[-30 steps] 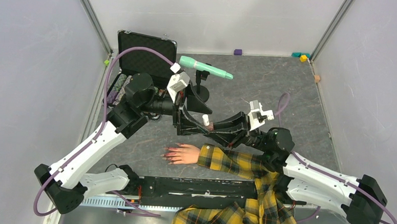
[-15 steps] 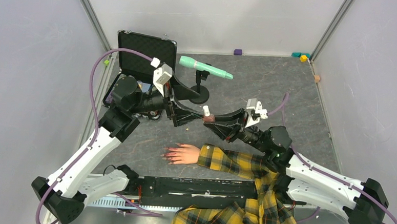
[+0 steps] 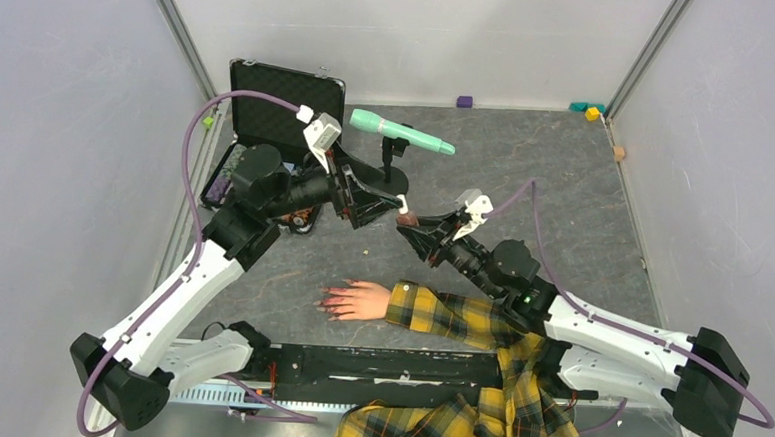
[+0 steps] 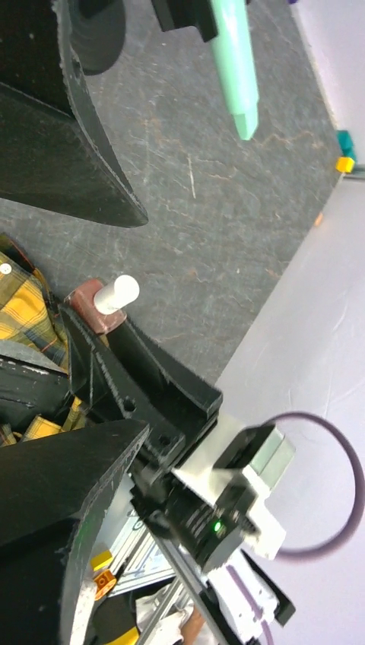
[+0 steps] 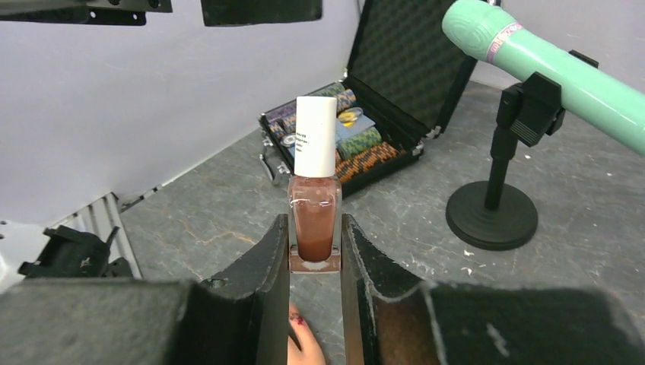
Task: Paint the nails
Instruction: Screw the nail polish bottle.
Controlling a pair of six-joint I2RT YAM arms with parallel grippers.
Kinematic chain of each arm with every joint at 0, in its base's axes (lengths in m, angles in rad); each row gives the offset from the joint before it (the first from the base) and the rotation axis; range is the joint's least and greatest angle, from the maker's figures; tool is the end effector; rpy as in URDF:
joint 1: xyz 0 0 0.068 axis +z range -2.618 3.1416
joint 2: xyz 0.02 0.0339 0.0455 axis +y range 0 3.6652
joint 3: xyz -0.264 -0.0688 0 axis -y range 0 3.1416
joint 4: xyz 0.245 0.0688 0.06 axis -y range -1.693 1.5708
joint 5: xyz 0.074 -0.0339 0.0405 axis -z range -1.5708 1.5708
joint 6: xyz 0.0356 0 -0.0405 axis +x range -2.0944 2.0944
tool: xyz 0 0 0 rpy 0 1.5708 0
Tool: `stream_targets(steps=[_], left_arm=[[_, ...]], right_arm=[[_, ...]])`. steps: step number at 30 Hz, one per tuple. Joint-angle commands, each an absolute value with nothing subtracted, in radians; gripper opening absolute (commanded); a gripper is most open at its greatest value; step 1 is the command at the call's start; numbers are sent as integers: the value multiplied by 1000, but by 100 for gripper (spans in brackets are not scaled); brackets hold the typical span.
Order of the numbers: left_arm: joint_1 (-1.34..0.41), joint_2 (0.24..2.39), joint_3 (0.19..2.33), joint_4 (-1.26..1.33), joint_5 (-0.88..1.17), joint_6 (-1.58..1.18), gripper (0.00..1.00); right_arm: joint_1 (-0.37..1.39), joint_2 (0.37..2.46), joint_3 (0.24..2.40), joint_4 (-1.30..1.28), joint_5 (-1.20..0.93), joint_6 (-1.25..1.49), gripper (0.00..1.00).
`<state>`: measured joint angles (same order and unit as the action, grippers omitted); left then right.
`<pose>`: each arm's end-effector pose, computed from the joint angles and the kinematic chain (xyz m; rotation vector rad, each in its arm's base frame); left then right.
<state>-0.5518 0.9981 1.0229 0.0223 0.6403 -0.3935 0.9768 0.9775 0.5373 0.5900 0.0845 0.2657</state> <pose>0.1786 -0.1349 0.4063 0.6706 1.5276 -1.2172 0.1300 0.1871 0.2986 -0.4504 1.4234 0.9575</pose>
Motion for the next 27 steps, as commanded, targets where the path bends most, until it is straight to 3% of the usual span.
stream_targets(steps=[1, 7, 14, 27], left_arm=[[-549, 1031, 1027, 5, 549, -441, 100], [-551, 1083, 1040, -42, 554, -463, 100], [-553, 1106, 1069, -104, 535, -445, 79], [-577, 1118, 1072, -97, 571, -437, 60]], right_arm=[[1034, 1004, 629, 576, 229, 191, 0], [1114, 1054, 697, 513, 352, 129, 0], [1143, 1083, 722, 506, 381, 110, 0], [1161, 1103, 742, 482, 436, 96, 0]])
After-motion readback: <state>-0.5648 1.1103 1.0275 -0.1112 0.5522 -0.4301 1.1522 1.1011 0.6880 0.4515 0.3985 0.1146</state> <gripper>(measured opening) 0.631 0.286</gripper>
